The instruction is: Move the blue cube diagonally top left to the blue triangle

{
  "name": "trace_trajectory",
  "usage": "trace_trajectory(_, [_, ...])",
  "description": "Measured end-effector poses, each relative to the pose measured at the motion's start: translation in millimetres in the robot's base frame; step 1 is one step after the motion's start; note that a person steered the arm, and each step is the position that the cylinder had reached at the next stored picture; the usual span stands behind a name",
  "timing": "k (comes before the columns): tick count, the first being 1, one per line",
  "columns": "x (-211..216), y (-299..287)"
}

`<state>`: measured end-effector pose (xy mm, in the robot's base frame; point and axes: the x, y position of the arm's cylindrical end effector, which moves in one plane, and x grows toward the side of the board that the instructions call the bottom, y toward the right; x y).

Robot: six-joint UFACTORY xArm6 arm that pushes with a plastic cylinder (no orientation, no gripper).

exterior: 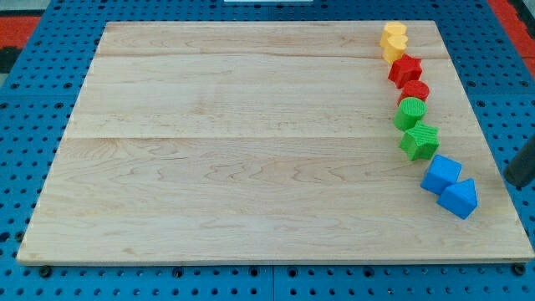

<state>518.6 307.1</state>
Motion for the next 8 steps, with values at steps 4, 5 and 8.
trace_trajectory(4, [3, -64])
trace_trajectory(5, [1, -98])
trace_trajectory(8, [-31, -170])
